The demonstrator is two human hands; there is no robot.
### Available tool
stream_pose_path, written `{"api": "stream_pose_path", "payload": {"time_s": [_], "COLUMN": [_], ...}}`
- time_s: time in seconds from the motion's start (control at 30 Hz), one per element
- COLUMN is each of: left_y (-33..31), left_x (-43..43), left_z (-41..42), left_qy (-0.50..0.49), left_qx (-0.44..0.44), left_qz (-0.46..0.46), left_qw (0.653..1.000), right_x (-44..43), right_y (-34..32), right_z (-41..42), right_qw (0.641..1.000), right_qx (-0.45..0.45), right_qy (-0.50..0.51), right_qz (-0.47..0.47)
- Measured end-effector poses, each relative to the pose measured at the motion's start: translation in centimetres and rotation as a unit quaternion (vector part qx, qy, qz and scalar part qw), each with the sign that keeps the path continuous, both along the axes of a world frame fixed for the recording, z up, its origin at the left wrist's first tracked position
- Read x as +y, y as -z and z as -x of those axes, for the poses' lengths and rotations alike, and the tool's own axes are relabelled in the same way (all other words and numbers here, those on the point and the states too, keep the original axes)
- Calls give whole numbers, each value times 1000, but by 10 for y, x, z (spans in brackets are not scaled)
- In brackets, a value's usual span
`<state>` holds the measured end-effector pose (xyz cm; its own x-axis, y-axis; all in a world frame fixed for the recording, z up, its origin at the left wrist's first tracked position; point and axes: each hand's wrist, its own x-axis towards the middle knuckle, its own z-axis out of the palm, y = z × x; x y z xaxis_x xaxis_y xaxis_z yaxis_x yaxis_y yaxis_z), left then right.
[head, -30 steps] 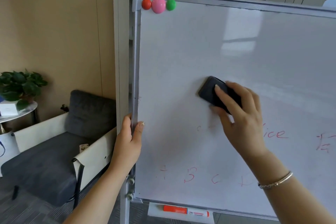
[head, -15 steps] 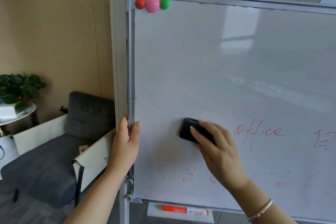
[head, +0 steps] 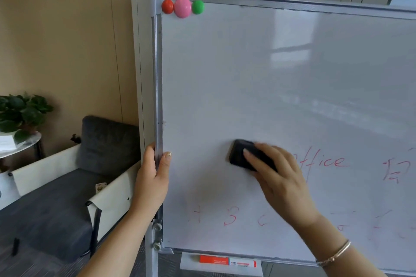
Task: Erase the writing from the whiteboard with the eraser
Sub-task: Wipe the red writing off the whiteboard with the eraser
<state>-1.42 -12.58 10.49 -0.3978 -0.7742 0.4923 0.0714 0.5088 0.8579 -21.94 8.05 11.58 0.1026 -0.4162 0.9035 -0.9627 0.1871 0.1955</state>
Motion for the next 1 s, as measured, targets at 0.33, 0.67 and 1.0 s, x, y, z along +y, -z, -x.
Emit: {"api": "stream_pose_path", "payload": {"time_s": [0.33,0.67,1.0], "left_y": [-5,-8,-11], "left_x": [9,33,79], "left_z": [0,20,70], "left_qy": [-4,-144,-148], "left_qx": [13,24,-121], "left_qz": [-25,114,365], "left_qw": [1000,983,911], "right_x": [33,55,57], "right_y": [-73,-75,-39], "right_z": [34,57,60], "right_qw": [993,991,997], "right_qx": [-52,-56,-30], "right_qy": [33,31,3], "right_qz": [103,113,70]}}
